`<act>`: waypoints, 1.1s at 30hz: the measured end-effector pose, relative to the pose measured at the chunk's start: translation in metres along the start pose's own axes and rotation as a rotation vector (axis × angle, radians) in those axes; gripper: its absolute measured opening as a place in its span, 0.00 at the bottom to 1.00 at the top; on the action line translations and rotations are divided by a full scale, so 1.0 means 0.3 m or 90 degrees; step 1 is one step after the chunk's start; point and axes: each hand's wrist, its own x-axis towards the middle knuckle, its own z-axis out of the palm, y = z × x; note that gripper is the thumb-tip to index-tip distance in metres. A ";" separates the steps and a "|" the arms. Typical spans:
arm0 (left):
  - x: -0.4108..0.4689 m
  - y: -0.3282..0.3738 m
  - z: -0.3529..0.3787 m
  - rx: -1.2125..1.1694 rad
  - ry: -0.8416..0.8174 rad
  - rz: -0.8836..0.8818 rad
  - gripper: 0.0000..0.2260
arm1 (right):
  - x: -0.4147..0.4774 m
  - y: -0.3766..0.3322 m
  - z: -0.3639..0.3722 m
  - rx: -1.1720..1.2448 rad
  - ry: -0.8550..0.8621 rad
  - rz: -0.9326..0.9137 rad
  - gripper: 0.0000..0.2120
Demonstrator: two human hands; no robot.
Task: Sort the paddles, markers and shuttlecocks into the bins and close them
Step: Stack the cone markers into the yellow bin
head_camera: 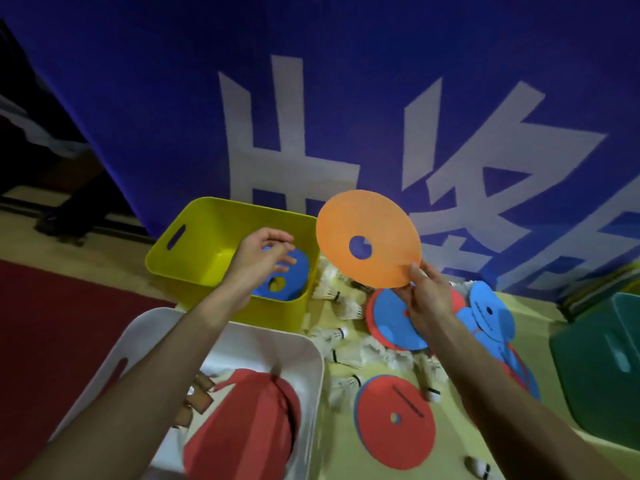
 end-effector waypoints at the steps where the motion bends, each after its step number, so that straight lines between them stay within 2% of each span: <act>1: -0.001 -0.007 -0.039 0.004 0.007 -0.001 0.06 | -0.015 0.005 0.047 0.019 -0.014 0.008 0.09; 7: -0.001 -0.046 -0.252 0.008 0.047 -0.028 0.07 | -0.063 0.086 0.298 -0.057 -0.101 0.033 0.11; 12: -0.019 -0.068 -0.368 0.000 0.049 -0.043 0.06 | -0.055 0.147 0.449 -0.091 -0.130 0.038 0.10; 16: -0.034 -0.074 -0.410 -0.002 0.038 -0.047 0.05 | -0.014 0.191 0.483 -0.243 -0.113 0.043 0.21; 18: -0.038 -0.076 -0.411 -0.002 0.029 -0.047 0.05 | -0.005 0.196 0.471 -0.301 -0.092 0.039 0.18; 22: -0.036 -0.090 -0.376 -0.012 0.005 -0.052 0.06 | -0.013 0.178 0.394 -0.301 -0.067 0.040 0.11; 33: -0.086 -0.084 -0.023 0.008 -0.117 -0.044 0.09 | -0.066 0.076 -0.071 -0.370 -0.045 0.052 0.09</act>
